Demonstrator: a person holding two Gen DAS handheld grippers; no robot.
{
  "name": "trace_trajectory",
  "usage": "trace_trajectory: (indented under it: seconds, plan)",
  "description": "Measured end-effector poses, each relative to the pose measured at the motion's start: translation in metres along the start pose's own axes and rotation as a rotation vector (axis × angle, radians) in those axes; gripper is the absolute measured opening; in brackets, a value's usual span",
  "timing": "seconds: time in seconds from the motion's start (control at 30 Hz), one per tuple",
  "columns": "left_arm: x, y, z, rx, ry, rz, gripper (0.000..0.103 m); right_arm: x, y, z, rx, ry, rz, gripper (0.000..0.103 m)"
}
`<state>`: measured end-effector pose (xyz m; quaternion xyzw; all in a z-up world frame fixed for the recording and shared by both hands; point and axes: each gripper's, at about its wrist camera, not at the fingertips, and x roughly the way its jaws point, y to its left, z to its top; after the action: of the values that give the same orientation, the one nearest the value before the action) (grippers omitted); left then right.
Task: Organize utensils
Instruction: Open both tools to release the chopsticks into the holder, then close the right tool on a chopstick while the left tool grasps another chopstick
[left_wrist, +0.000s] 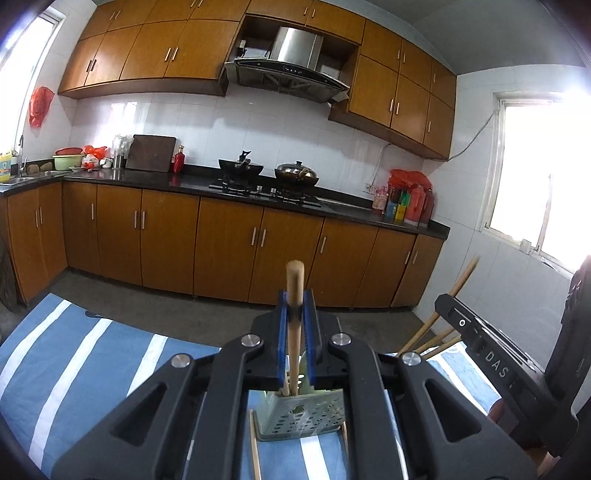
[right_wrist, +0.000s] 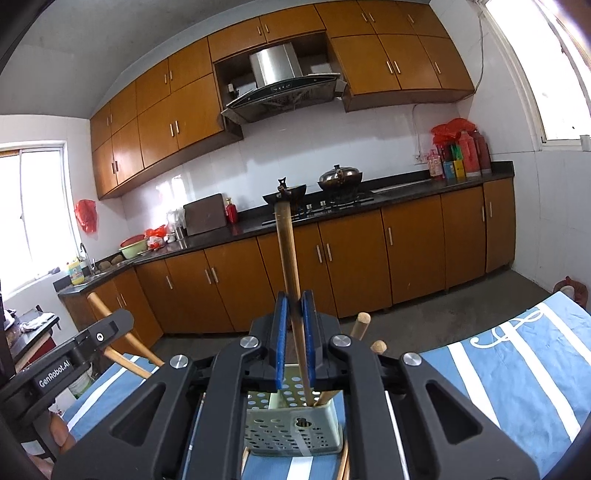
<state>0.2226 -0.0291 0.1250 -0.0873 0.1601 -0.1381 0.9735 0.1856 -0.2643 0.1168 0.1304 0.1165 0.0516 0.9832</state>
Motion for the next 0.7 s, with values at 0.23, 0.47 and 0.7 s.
trace_trajectory:
  seconds: [0.23, 0.47, 0.7]
  plan:
    - [-0.026, 0.004, 0.009, -0.027, -0.034, -0.003, 0.015, -0.026, 0.004, 0.008, -0.009, -0.038, -0.007, 0.031]
    - [-0.068, 0.026, -0.008, -0.029, -0.02, 0.033, 0.024, -0.066, -0.019, -0.011, -0.021, 0.006, -0.075, 0.031]
    - [-0.058, 0.063, -0.075, -0.009, 0.18, 0.132, 0.025, -0.046, -0.054, -0.084, 0.03, 0.328, -0.148, 0.031]
